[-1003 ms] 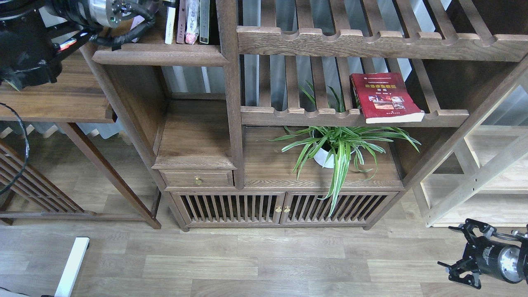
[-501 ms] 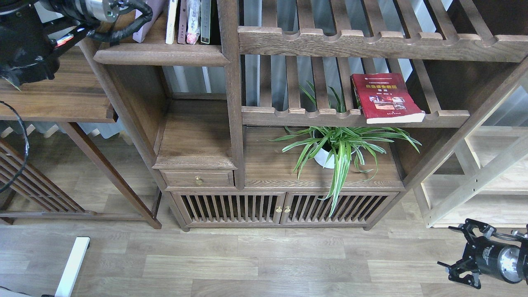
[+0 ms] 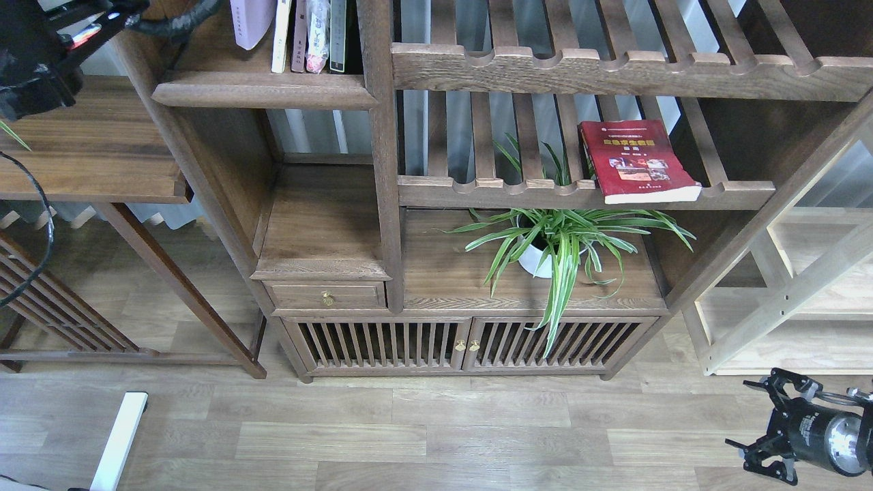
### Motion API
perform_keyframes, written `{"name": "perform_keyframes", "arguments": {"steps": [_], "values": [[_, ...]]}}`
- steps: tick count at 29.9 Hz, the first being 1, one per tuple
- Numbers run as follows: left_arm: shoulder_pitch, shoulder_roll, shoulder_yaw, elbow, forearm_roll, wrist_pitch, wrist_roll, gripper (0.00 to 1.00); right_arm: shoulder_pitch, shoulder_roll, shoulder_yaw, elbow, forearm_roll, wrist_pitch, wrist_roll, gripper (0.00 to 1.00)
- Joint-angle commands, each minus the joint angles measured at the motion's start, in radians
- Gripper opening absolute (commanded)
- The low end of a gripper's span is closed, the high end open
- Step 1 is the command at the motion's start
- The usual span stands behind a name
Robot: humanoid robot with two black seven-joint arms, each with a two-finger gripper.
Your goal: Organize books on shelf
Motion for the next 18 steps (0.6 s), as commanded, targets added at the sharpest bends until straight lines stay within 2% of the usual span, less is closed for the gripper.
{"name": "perform_keyframes", "arguments": {"steps": [1,18], "values": [[0.007,0.001,-0.007,0.0,-0.039,0.004,0.0,0.0,0.0,0.0,0.0,0.0,0.0,0.0,0.0,1.0],[0.059,0.012,-0.049,0.0,-0.096,0.004,-0.003,0.0,-0.003,0.0,0.0,0.0,0.0,0.0,0.0,1.0]]}}
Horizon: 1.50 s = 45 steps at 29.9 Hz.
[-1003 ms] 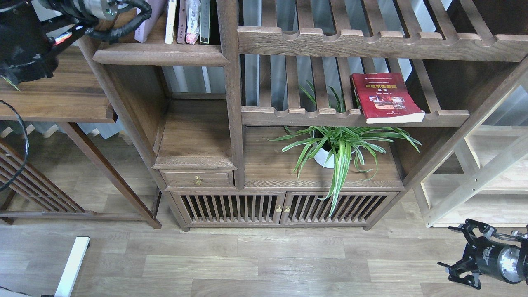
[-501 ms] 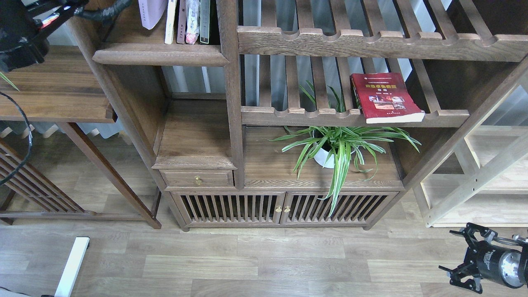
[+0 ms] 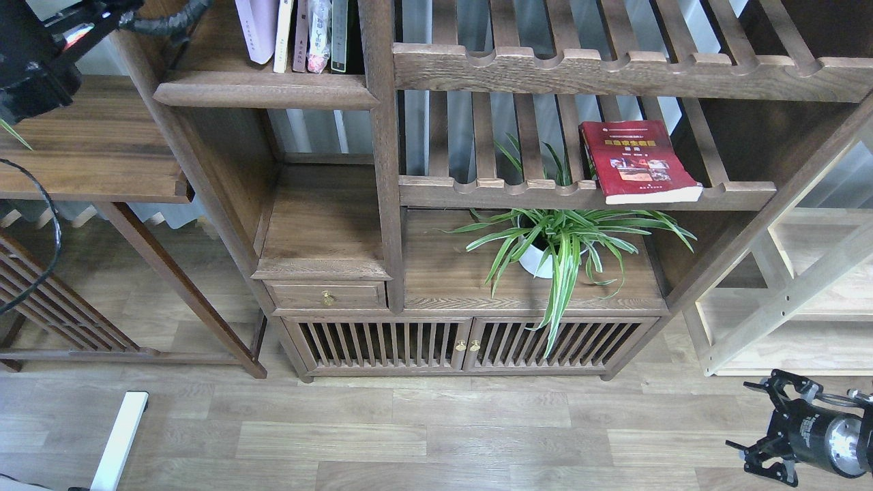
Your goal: Organize books on shelf
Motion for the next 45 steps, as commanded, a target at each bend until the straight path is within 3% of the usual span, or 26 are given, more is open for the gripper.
{"name": "perform_keyframes", "arguments": {"steps": [1,34,37,41,45], "values": [[0.015,0.0,0.0,0.0,0.001,0.0,0.001,0.0,0.0,-0.001,0.0,0.0,0.0,0.0,0.0,1.0],[-0.027,-0.02,0.091,0.019,0.073,0.0,0.012,0.01,-0.006,0.001,-0.001,0.0,0.0,-0.011,0.0,1.0],[-0.027,-0.029,0.092,0.019,0.072,0.0,0.012,0.04,-0.006,0.001,-0.003,0.0,0.0,-0.011,0.0,1.0],[-0.025,-0.037,0.092,0.019,0.072,0.0,0.012,0.17,-0.008,-0.001,-0.003,0.0,0.0,-0.011,0.0,1.0],[-0.027,-0.037,0.092,0.016,0.063,0.0,0.012,0.39,-0.011,-0.001,-0.001,0.0,0.0,-0.011,0.0,1.0]]}}
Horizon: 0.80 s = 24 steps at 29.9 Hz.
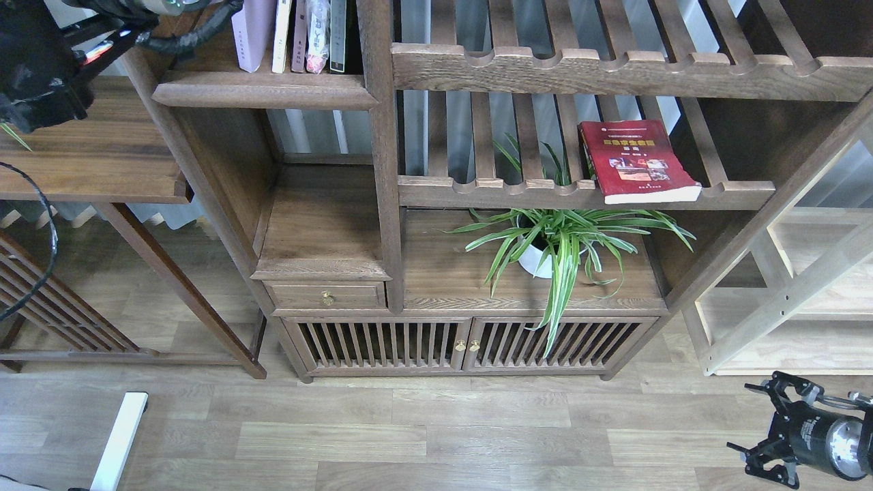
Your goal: Organize books on shelf
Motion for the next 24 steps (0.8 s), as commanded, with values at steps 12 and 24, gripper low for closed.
{"name": "perform_keyframes", "arguments": {"steps": [12,24], "values": [[-0.003,0.013,-0.001,-0.017,-0.014,0.0,0.0,0.81,-0.001,0.001,0.001,0.0,0.0,-0.006,0.0,1.0],[-0.004,0.062,-0.006,-0.098,-0.016,0.0,0.008,0.82,-0.001,-0.002,0.001,0.002,0.0,-0.008,0.0,1.0]]}}
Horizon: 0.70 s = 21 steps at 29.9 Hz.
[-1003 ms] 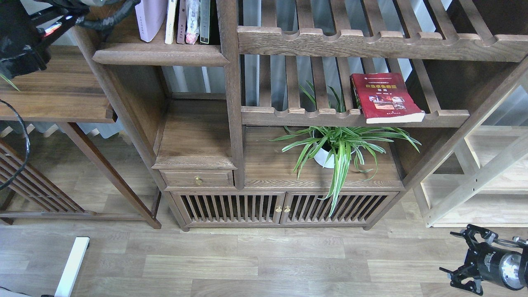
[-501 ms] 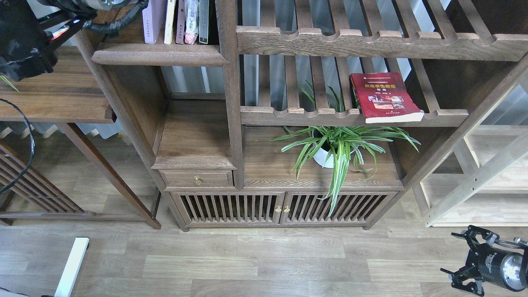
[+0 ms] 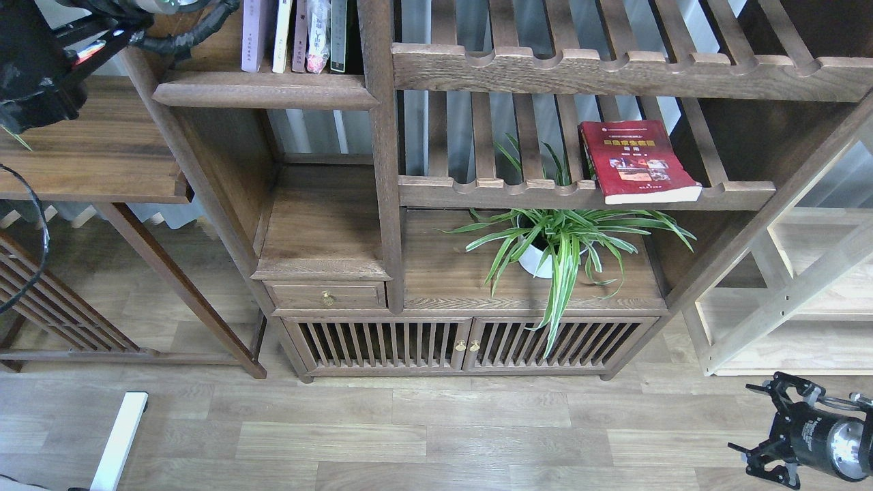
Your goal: Organize books on shelf
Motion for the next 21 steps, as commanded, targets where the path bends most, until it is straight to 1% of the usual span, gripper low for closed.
{"name": "perform_keyframes", "arguments": {"steps": [1,21], "values": [[0.0,0.024,-0.001,-0.04,0.0,0.0,0.0,0.82,0.0,-0.002,-0.002,0.0,0.0,0.0,0.0,1.0],[0.0,0.145,0.007,-0.238,0.0,0.0,0.008,0.82,0.0,0.001,0.0,0.0,0.0,0.0,0.0,1.0]]}}
